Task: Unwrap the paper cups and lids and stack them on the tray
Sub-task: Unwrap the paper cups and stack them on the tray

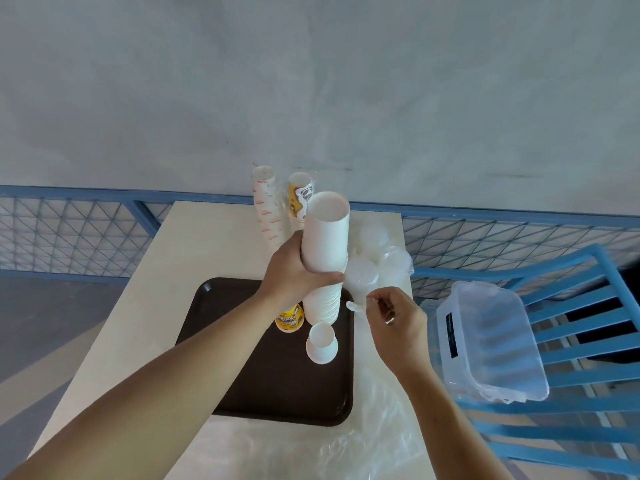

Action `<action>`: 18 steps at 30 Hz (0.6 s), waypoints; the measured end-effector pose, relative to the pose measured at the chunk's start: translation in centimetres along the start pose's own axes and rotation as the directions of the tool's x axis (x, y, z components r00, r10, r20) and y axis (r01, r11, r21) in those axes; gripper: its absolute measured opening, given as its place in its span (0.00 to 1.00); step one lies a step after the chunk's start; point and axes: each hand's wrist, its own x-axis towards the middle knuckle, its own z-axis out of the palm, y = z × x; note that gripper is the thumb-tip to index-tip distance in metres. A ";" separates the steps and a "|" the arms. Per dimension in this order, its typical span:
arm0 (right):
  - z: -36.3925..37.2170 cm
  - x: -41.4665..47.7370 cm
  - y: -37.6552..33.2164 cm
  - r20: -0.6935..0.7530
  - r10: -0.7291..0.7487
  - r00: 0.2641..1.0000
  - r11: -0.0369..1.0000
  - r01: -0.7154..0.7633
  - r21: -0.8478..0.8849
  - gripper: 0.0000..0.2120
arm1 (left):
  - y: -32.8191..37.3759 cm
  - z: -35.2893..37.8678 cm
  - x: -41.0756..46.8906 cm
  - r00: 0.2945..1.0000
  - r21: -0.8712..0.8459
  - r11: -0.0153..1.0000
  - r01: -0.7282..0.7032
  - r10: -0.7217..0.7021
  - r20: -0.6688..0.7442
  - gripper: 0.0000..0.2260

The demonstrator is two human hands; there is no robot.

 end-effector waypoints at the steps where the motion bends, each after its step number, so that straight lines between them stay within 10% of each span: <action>1: 0.0 -0.1 0.1 0.026 0.013 1.000 1.000 -0.013 0.000 0.12 | -0.5 0.3 0.1 1.000 0.015 1.000 0.013 -0.013 0.017 0.38; 18: 1.3 -1.0 -6.7 0.314 -0.113 0.943 0.979 0.052 0.198 0.05 | -4.6 -1.0 -1.4 0.983 0.126 0.989 0.082 -0.101 0.151 0.53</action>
